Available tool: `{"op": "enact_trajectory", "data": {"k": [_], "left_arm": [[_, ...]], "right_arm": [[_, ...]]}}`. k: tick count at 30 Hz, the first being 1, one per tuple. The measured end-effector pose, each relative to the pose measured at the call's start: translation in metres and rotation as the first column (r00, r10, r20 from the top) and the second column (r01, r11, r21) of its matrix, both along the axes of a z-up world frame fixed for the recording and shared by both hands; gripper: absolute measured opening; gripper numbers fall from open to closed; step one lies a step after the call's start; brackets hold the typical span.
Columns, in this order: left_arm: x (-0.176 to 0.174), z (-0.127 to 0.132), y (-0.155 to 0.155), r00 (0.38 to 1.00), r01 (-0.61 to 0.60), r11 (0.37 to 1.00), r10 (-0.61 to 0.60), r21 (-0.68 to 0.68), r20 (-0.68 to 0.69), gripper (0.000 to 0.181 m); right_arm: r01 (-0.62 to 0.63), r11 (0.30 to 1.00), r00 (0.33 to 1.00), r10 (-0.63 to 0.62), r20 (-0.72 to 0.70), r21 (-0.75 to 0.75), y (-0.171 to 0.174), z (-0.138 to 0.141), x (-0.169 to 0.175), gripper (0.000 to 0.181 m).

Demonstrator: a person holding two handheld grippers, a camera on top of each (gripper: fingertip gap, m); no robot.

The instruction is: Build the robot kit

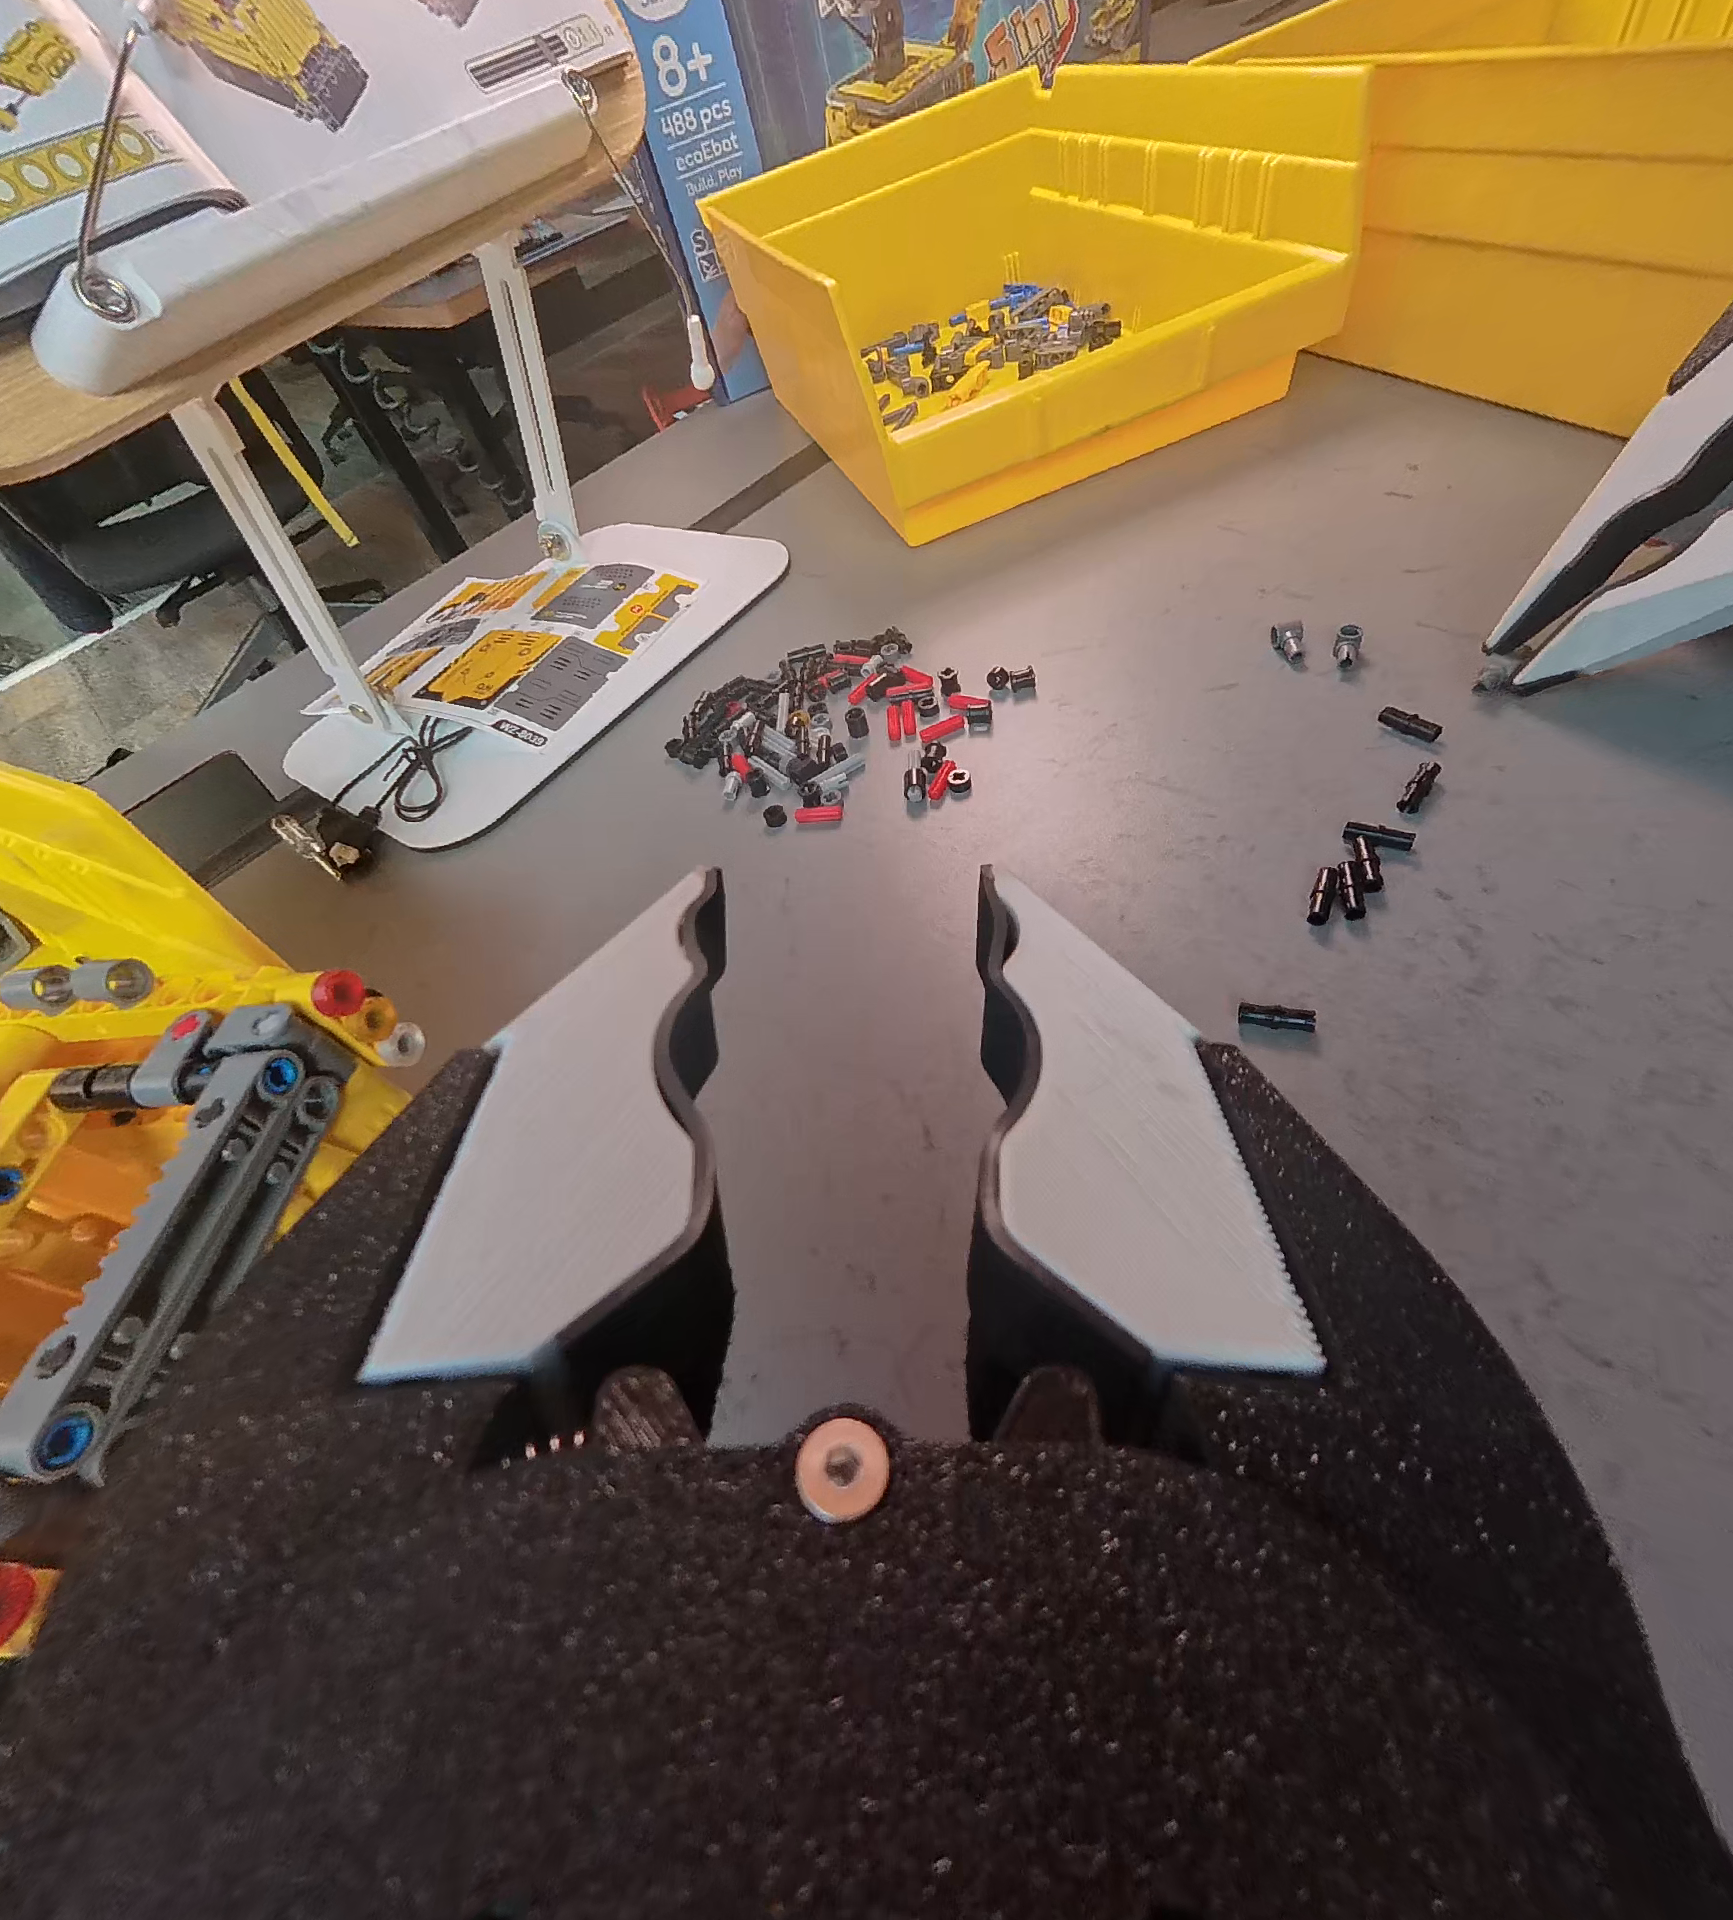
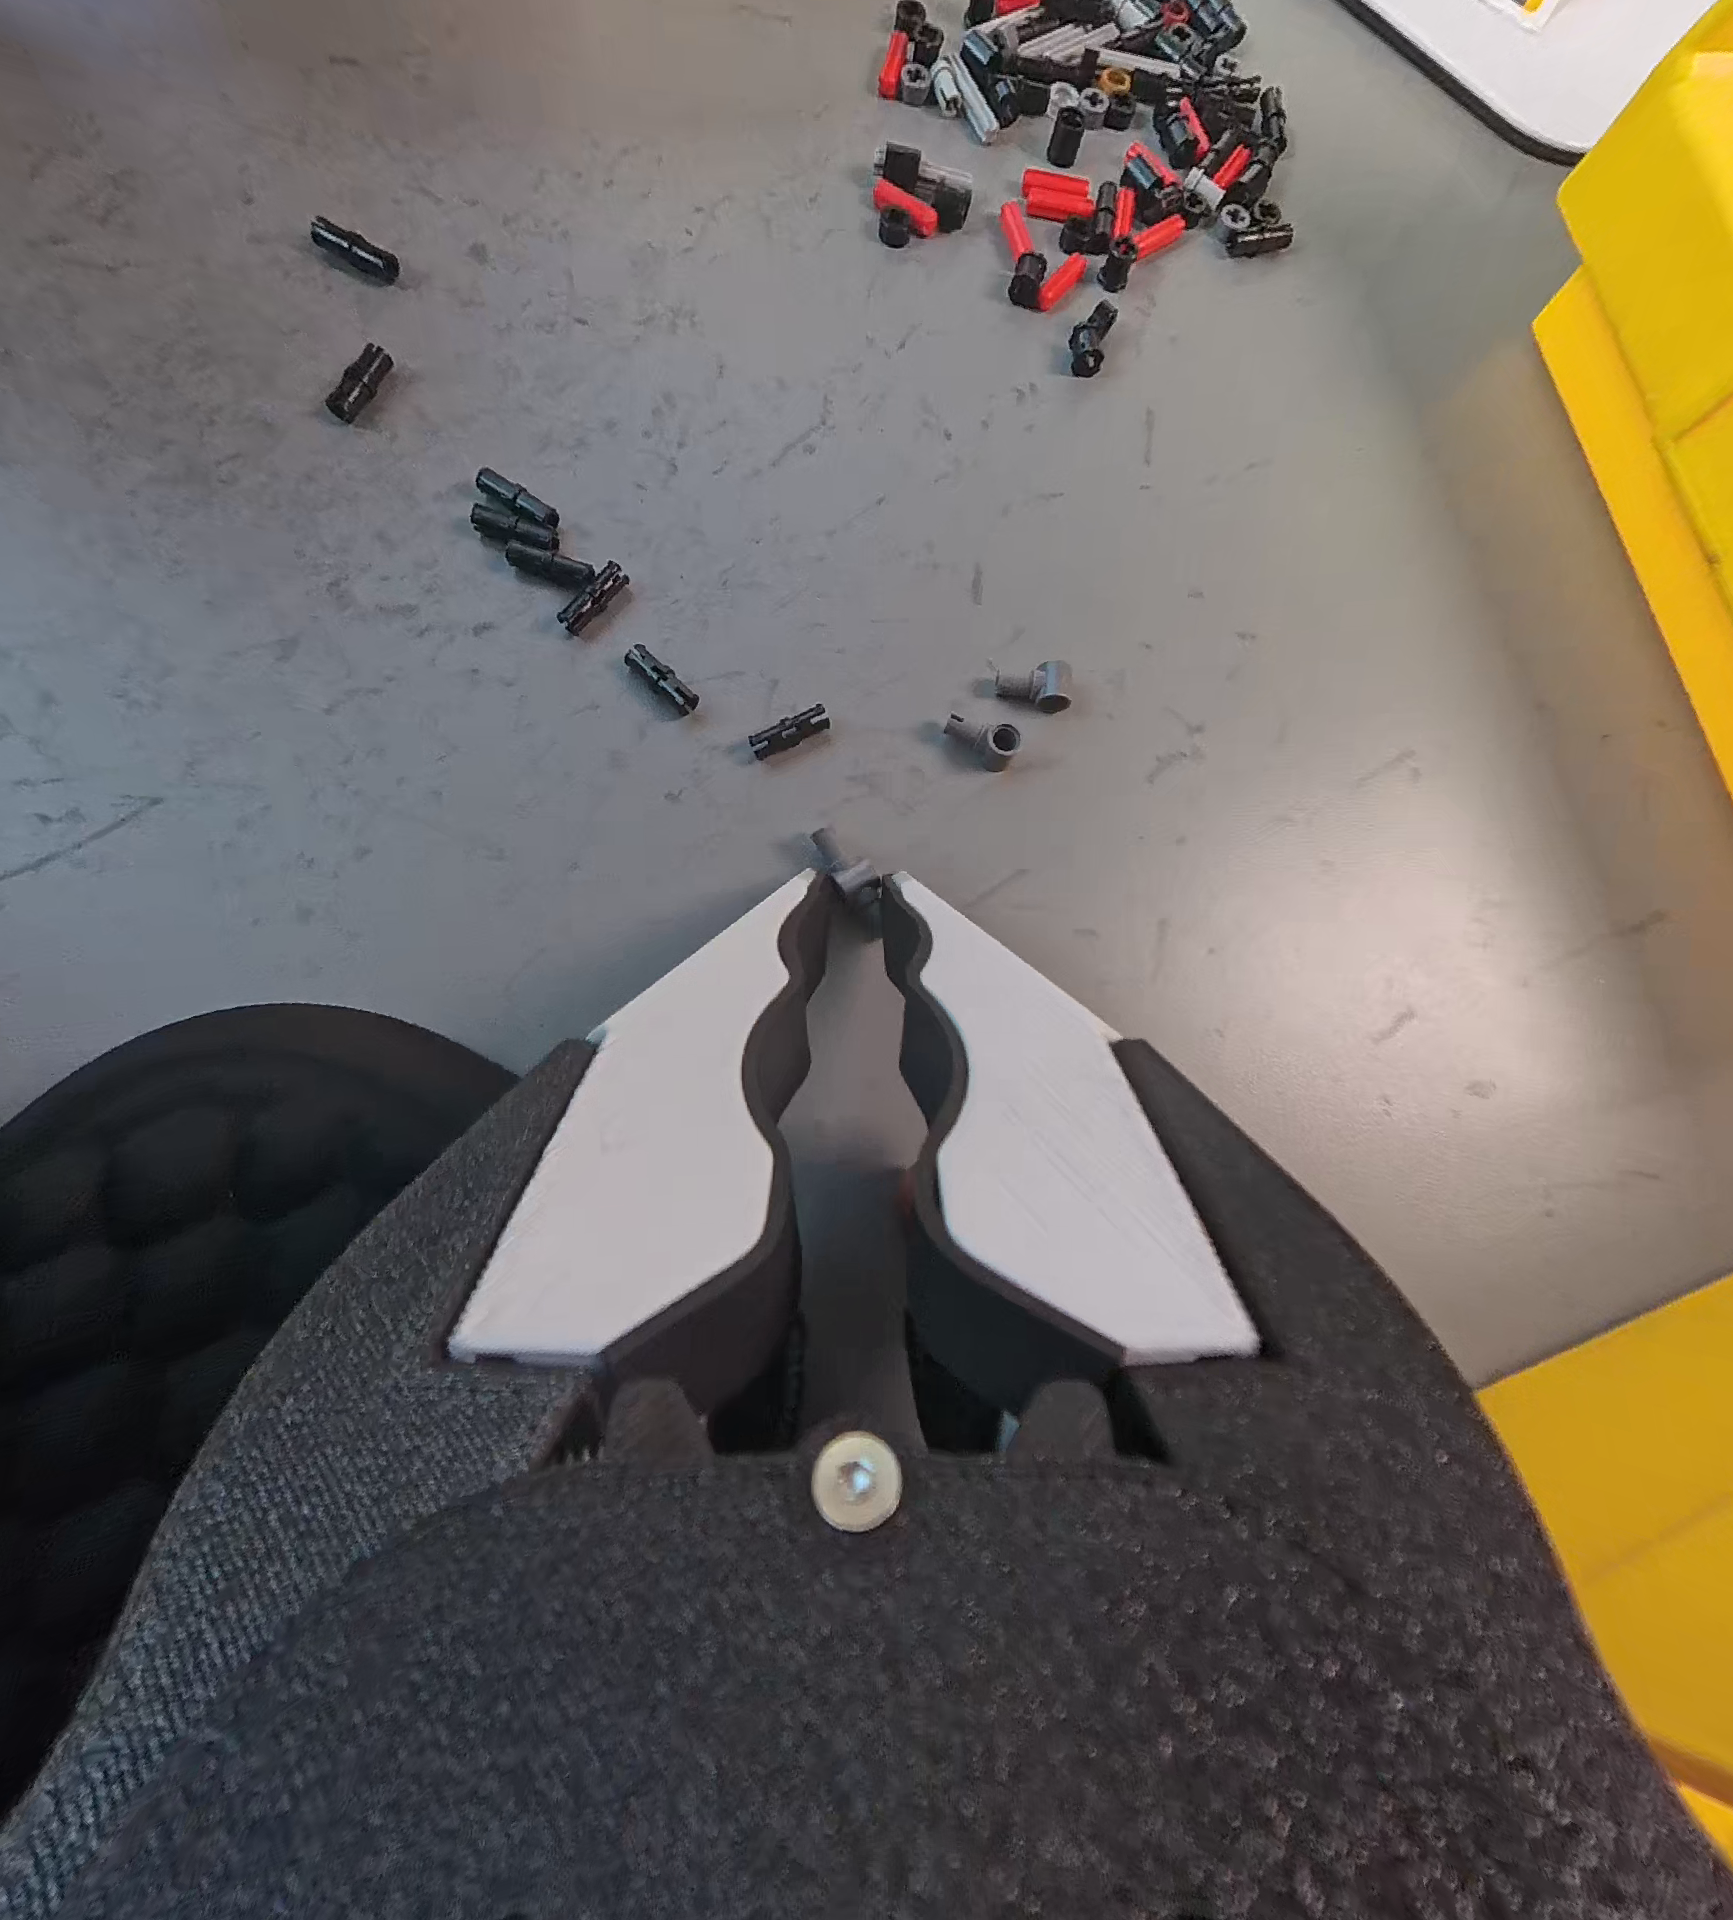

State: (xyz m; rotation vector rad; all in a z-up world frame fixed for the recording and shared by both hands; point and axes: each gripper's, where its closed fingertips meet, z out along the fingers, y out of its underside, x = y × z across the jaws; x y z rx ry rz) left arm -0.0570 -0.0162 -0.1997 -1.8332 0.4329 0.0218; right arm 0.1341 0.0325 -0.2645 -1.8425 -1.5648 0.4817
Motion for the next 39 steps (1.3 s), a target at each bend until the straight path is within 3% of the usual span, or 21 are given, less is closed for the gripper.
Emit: {"op": "enact_trajectory", "data": {"k": [17,19,22,25,28,31,33,36,39], "left_arm": [[0.000,-0.004,0.002,0.999,-0.016,1.000,0.015,-0.013,-0.033,0.048],[0.000,-0.003,0.002,0.999,-0.016,1.000,0.015,-0.011,-0.031,0.048],[0.000,-0.003,0.002,1.000,-0.015,1.000,0.015,-0.011,-0.026,0.048],[0.000,-0.003,0.002,1.000,-0.011,1.000,0.010,-0.010,-0.026,0.048],[0.001,-0.003,0.001,1.000,-0.007,1.000,0.006,-0.009,-0.027,0.048],[0.002,-0.003,0.002,1.000,-0.005,1.000,0.004,-0.013,-0.031,0.048],[0.002,-0.004,0.002,0.999,-0.003,1.000,0.003,-0.014,-0.036,0.048],[0.002,-0.002,0.001,0.999,-0.005,1.000,0.005,-0.004,-0.039,0.048],[0.000,-0.001,0.000,0.999,-0.013,1.000,0.014,0.006,-0.034,0.047]], "right_arm": [[-0.035,0.999,0.998,0.036,-0.045,0.034,-0.005,0.009,-0.002,0.014],[-0.069,0.998,0.985,0.067,-0.158,-0.011,-0.012,0.035,-0.001,0.016],[-0.177,0.976,0.916,0.117,-0.385,-0.125,-0.024,0.099,0.018,0.018],[-0.095,0.993,0.869,0.047,-0.492,-0.072,0.012,0.158,0.064,0.018],[0.117,0.989,0.912,-0.070,-0.404,0.092,0.079,0.185,0.117,0.019],[0.103,0.986,0.974,-0.072,-0.215,0.133,0.132,0.173,0.139,0.018],[-0.004,0.988,0.999,0.011,-0.043,0.153,0.162,0.148,0.138,0.018],[-0.268,0.959,0.957,0.254,0.136,0.092,0.180,0.097,0.130,0.018],[-0.304,0.952,0.925,0.303,0.228,-0.031,0.202,0.055,0.126,0.018]]}}
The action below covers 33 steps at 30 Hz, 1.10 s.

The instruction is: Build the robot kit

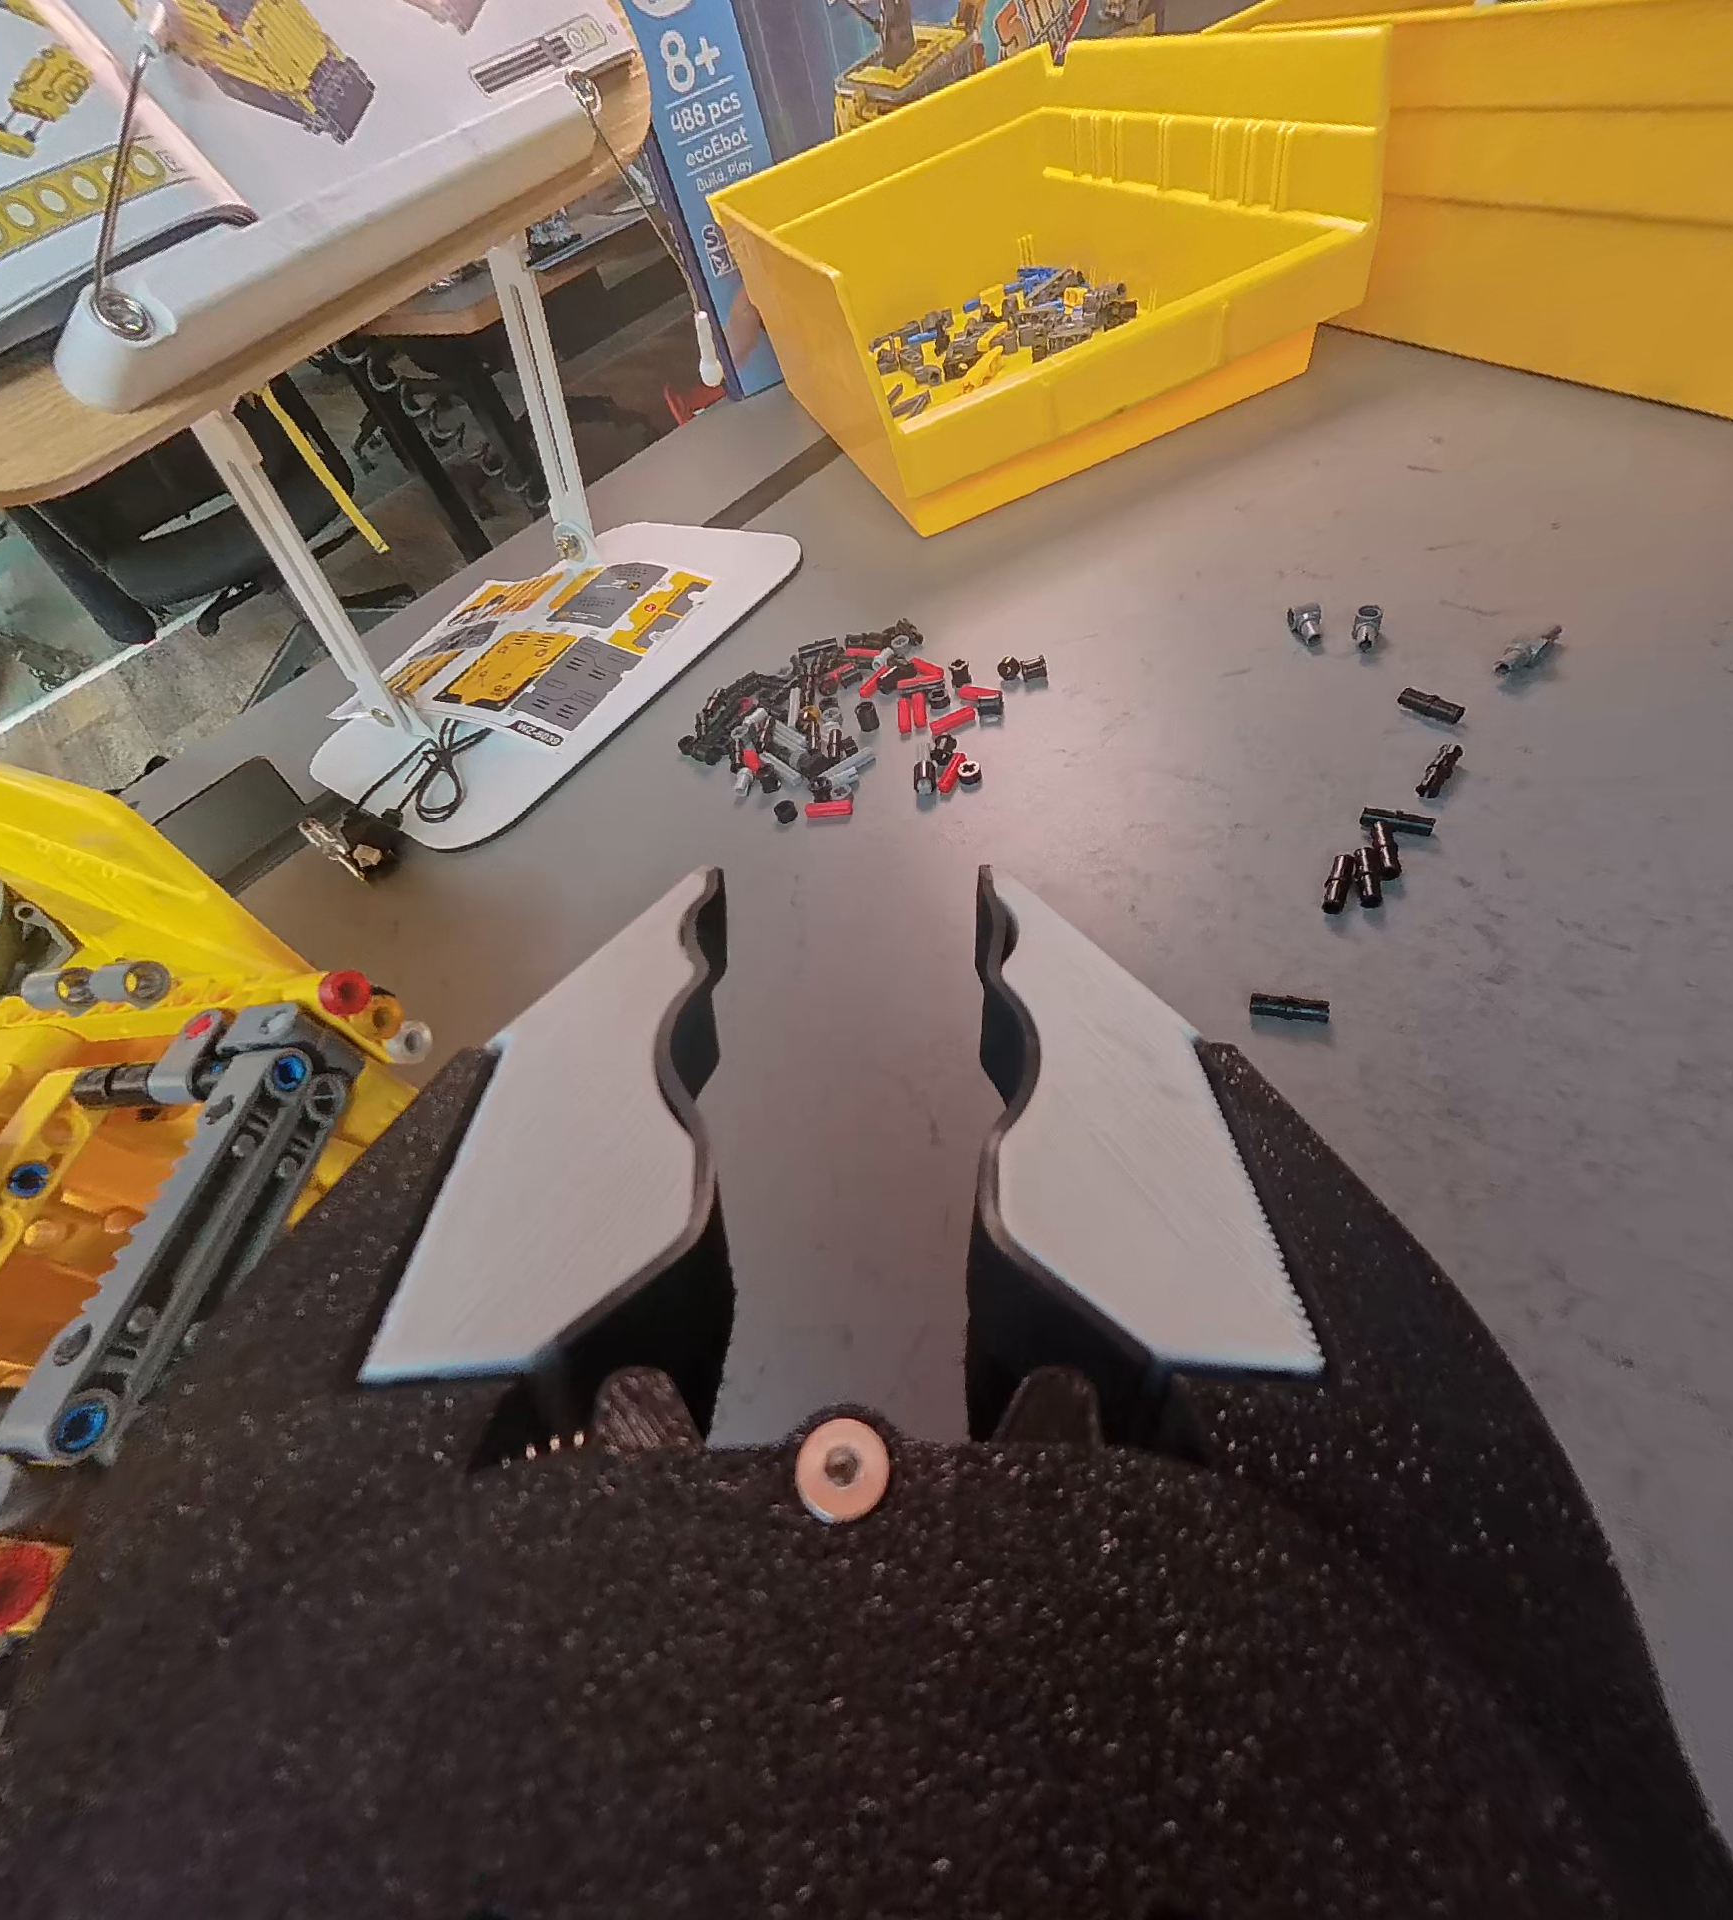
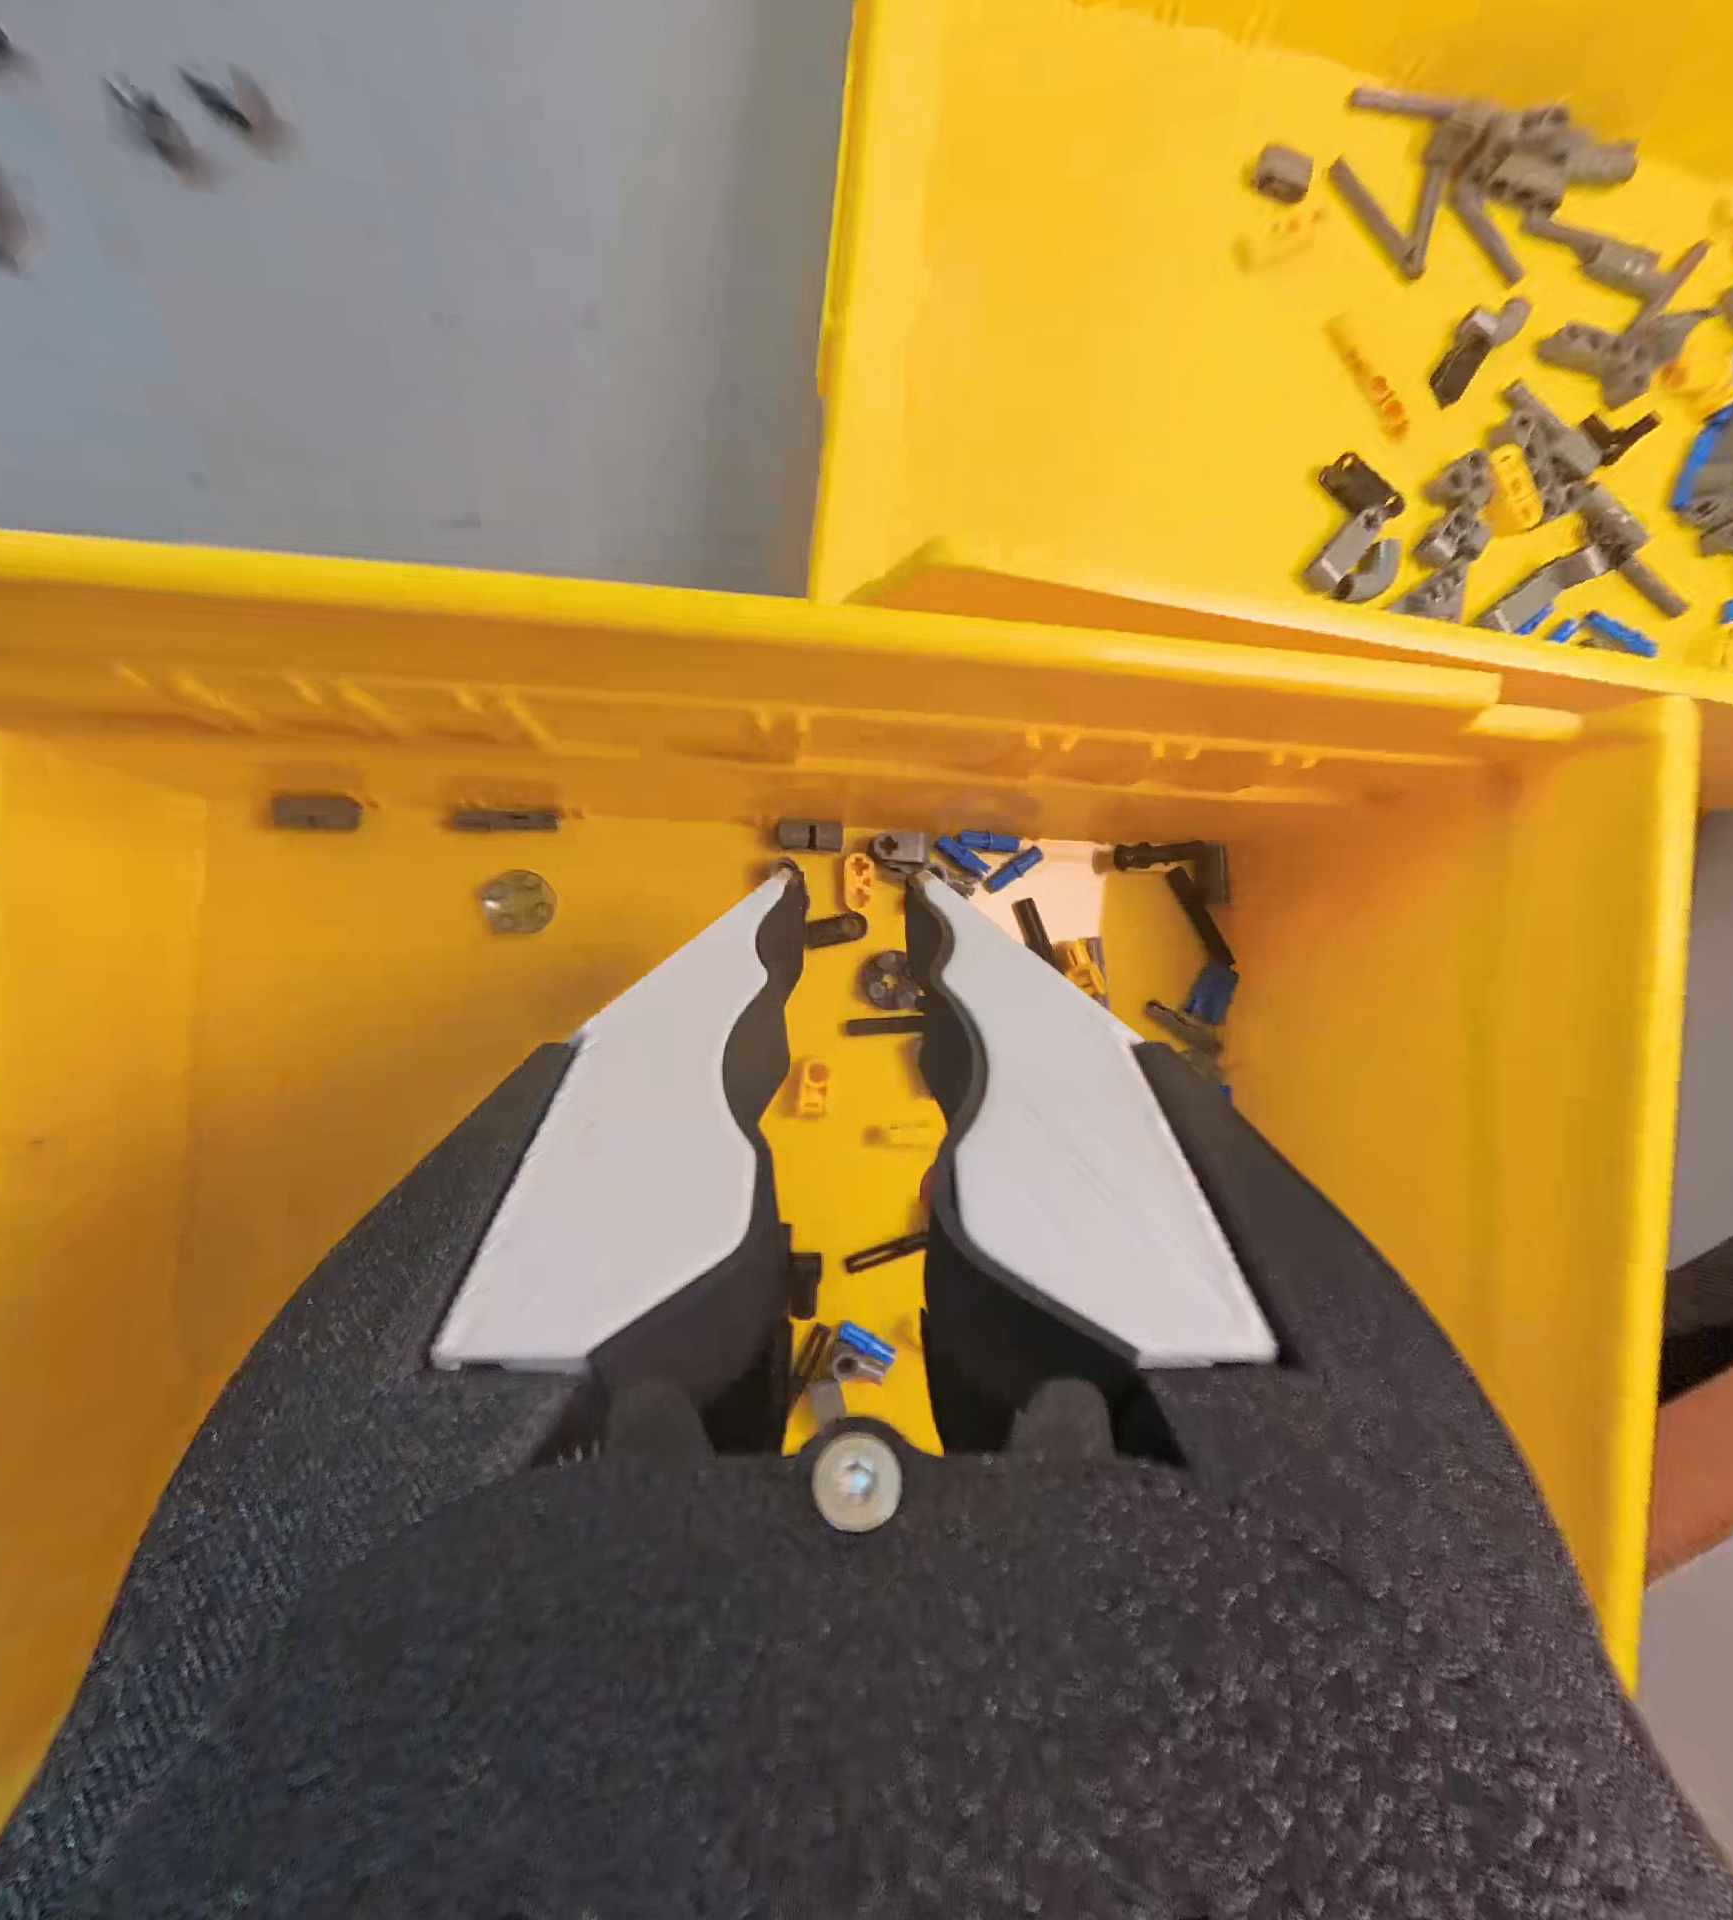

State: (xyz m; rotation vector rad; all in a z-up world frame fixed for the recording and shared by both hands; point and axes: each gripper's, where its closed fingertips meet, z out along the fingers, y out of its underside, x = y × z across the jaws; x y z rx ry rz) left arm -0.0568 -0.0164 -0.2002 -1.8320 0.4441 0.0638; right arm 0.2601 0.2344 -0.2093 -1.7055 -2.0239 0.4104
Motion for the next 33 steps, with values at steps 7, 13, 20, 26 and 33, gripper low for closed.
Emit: {"op": "enact_trajectory", "data": {"k": [7,13,20,26,33], "left_arm": [[-0.008,0.001,0.000,0.999,-0.029,1.000,0.029,-0.005,0.037,0.047],[-0.010,0.000,0.001,0.998,-0.032,0.999,0.033,-0.018,0.057,0.047],[-0.010,0.001,0.001,0.998,-0.033,0.999,0.033,-0.013,0.058,0.047],[-0.009,0.000,0.001,0.998,-0.032,0.999,0.033,-0.014,0.051,0.047],[-0.010,0.002,0.000,0.998,-0.033,0.999,0.034,-0.006,0.050,0.047]], "right_arm": [[-0.042,0.999,0.994,0.045,0.098,-0.031,0.023,-0.039,-0.011,0.013],[-0.068,0.997,0.988,0.073,0.135,-0.035,0.021,-0.048,-0.010,0.010],[-0.070,0.997,0.981,0.077,0.179,-0.043,0.021,-0.048,-0.002,0.010],[-0.050,0.998,0.985,0.056,0.160,-0.041,0.021,-0.048,-0.001,0.010],[-0.009,0.999,0.993,0.013,0.116,-0.037,0.026,-0.043,-0.001,0.004]]}}
